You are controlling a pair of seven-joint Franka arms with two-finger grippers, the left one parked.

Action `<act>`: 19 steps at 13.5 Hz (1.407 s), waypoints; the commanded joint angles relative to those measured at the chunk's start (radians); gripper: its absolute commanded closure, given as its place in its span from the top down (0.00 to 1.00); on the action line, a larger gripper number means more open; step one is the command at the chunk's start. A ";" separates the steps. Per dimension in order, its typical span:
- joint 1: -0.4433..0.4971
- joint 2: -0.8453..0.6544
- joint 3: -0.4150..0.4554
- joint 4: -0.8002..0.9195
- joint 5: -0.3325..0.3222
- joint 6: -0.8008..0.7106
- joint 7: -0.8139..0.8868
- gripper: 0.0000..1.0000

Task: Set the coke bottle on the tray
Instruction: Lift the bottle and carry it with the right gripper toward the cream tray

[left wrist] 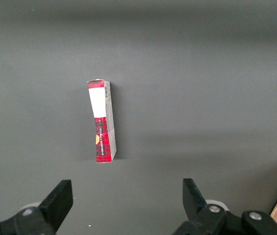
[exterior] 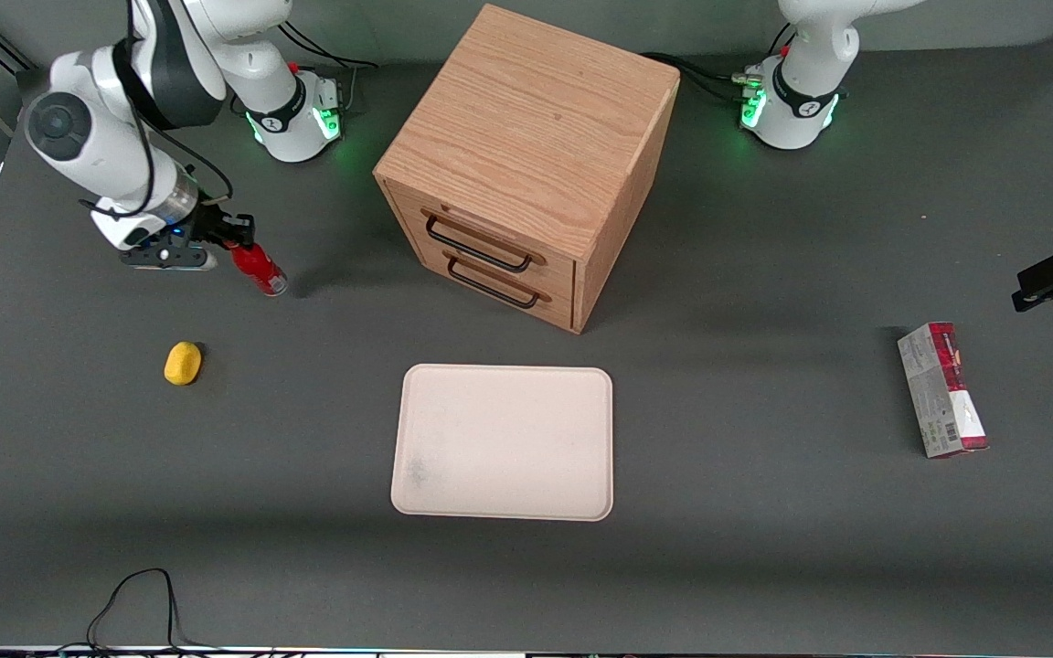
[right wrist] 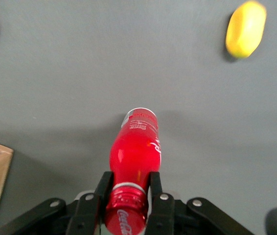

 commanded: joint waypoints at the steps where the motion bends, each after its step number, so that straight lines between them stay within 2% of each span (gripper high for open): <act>1: 0.019 0.131 0.017 0.287 0.003 -0.182 -0.016 0.06; 3: 0.021 0.224 0.053 0.485 0.007 -0.295 -0.015 0.06; 7: 0.015 0.430 0.116 0.888 0.040 -0.414 -0.009 0.06; 9: 0.015 0.589 0.132 1.141 0.060 -0.493 -0.010 0.06; 12: 0.013 0.862 0.230 1.536 0.054 -0.564 -0.009 0.07; 14: 0.012 0.965 0.290 1.584 0.052 -0.466 -0.004 0.08; 19: 0.028 1.163 0.300 1.577 0.043 -0.177 -0.001 0.10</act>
